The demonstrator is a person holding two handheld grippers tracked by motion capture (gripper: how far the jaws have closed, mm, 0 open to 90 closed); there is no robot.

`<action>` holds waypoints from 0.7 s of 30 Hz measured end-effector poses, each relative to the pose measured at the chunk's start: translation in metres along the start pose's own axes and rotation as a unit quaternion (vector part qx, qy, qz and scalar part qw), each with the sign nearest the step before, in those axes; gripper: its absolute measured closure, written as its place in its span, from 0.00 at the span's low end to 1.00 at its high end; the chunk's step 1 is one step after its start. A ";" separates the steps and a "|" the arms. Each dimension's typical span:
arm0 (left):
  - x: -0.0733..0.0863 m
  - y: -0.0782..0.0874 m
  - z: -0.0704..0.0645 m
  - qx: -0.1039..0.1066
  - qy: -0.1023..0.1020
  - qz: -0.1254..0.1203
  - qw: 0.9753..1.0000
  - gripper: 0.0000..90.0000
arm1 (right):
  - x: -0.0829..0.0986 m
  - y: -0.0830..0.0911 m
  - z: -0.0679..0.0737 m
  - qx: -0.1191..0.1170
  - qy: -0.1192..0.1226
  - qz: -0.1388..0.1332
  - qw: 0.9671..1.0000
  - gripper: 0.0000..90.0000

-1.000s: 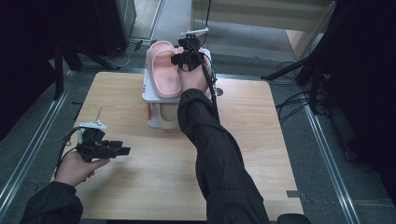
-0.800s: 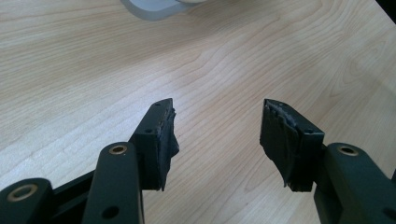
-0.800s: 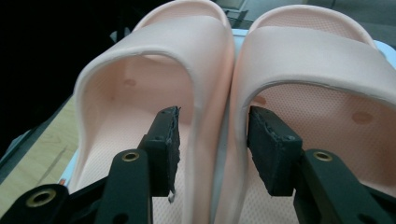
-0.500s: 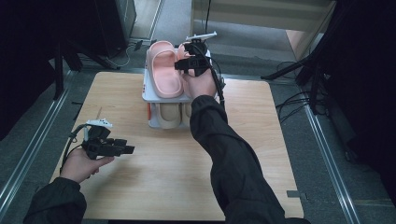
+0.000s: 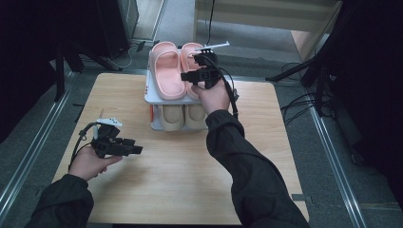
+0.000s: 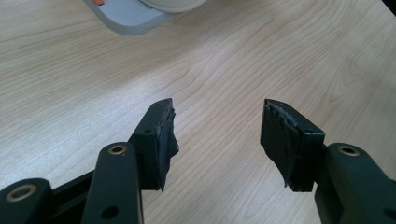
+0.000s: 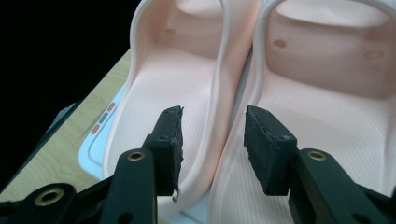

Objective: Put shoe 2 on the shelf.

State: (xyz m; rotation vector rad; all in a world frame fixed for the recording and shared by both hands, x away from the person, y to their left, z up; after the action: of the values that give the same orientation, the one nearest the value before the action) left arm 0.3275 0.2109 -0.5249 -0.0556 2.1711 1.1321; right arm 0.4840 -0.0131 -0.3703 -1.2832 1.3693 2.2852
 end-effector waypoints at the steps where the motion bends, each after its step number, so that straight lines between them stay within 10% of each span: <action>1: -0.001 -0.001 0.000 0.000 0.000 0.000 1.000 0.49 | 0.002 0.002 0.000 -0.005 -0.002 0.000 1.000 0.67; 21: -0.011 -0.010 0.000 0.002 -0.004 0.009 1.000 0.49 | 0.060 0.046 0.027 -0.090 0.076 -0.008 0.993 0.90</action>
State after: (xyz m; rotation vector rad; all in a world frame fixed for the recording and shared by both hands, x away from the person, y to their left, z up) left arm 0.3394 0.2020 -0.5258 -0.0282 2.1709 1.1354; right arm 0.4070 -0.0331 -0.3813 -1.5451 1.2139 2.3891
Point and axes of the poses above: each handheld gripper's, and its own axes: y roughly backward along the jaws, x roughly out of its underside, z roughly to its left, the point moved 6 cm from there along -y, roughly forward along the jaws, and after that the axes turned 3 degrees about y, right-handed, at the moved point
